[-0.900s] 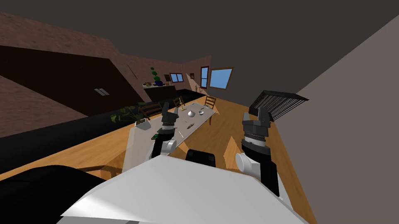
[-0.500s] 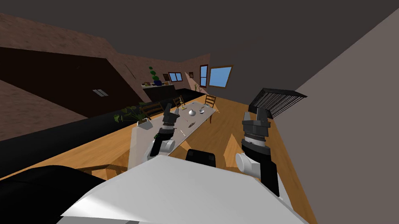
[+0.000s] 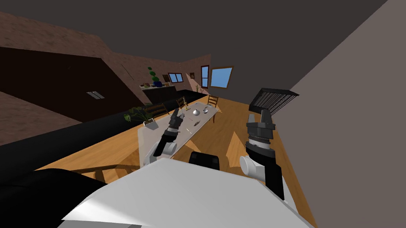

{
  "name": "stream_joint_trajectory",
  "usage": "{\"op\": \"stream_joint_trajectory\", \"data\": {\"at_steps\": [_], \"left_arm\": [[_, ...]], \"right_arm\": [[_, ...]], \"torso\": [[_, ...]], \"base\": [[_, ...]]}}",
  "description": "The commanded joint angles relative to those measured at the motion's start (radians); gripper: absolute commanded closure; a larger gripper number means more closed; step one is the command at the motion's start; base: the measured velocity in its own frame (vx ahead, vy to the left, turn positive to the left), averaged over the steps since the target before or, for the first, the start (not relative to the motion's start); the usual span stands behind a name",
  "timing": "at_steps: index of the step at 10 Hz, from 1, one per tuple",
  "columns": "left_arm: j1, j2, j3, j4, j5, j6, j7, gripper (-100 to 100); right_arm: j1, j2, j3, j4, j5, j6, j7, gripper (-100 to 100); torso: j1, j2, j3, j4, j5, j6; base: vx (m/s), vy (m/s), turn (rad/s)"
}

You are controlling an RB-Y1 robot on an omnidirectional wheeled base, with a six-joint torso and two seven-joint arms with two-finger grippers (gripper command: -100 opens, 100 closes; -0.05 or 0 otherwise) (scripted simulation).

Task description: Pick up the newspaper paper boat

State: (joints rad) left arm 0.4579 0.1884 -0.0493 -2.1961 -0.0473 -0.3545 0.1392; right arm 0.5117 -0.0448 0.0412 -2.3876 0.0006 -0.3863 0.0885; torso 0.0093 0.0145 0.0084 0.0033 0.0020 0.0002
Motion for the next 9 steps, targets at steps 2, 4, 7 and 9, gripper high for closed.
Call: {"op": "stream_joint_trajectory", "data": {"at_steps": [2, 4, 7, 9], "left_arm": [[-0.007, 0.026, -0.006, 0.052, -0.019, 0.014, 0.023, -100], [-0.015, 0.057, -0.015, 0.118, -0.047, 0.034, 0.048, -100], [-0.022, 0.087, -0.03, 0.202, -0.084, 0.053, 0.067, -100], [-0.025, 0.103, -0.039, 0.247, -0.104, 0.061, 0.075, -100]], "right_arm": [[0.0, 0.0, 0.0, 0.0, 0.0, 0.0, 0.0, 0], [0.0, 0.0, 0.0, 0.0, 0.0, 0.0, 0.0, 0], [0.0, 0.0, 0.0, 0.0, 0.0, 0.0, 0.0, 0], [0.0, 0.0, 0.0, 0.0, 0.0, 0.0, 0.0, 0]], "torso": [[-0.003, 0.0, 0.0, 0.0, 0.0, 0.0], [-0.004, -0.007, -0.004, -0.001, -0.001, 0.0], [-0.003, -0.007, -0.004, -0.001, 0.0, 0.0], [-0.005, -0.008, -0.005, -0.002, -0.001, 0.0]], "base": [[-0.184, 0.062, -0.097], [-0.106, 0.068, -0.124], [-0.128, 0.071, -0.085], [-0.095, 0.04, -0.101]]}}
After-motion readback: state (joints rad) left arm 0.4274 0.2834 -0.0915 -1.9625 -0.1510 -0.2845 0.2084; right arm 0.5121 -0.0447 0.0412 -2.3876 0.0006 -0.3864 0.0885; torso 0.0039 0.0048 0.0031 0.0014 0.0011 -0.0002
